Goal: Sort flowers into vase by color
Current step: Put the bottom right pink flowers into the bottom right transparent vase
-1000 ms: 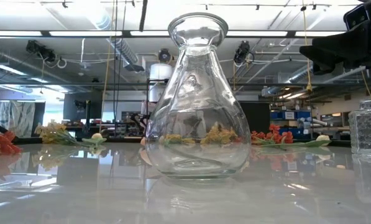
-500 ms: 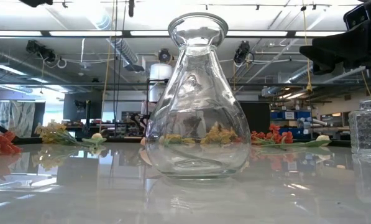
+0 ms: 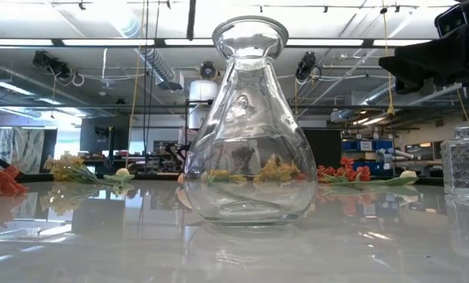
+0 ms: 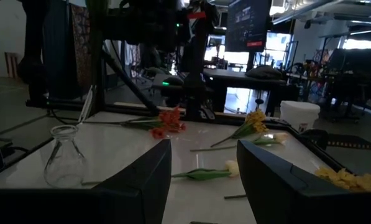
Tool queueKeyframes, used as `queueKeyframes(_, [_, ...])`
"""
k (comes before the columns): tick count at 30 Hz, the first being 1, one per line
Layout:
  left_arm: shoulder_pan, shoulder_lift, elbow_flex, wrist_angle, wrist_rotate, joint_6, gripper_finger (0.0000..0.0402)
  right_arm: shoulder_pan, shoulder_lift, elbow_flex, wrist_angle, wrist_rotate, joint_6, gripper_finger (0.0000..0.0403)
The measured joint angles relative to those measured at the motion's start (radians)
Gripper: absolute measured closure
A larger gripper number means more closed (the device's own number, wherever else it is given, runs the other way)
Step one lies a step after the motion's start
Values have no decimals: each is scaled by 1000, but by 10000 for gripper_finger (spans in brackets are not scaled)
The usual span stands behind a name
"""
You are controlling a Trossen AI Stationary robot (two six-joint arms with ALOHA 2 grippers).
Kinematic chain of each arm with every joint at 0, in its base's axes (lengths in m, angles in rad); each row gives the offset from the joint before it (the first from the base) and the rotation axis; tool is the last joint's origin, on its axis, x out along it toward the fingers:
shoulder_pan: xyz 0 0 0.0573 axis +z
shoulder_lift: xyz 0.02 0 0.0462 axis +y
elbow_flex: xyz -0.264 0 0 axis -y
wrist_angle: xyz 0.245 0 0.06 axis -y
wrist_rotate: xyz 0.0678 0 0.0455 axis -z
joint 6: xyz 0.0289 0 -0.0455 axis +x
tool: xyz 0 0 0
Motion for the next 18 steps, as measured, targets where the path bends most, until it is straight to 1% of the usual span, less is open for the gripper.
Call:
queueKeyframes(10, [-7, 126, 110, 37, 7, -1, 379, 0, 0, 0, 0, 0, 0, 210])
queueKeyframes(18, [-7, 172, 148, 32, 8, 0, 379, 0, 0, 0, -2, 0, 0, 210])
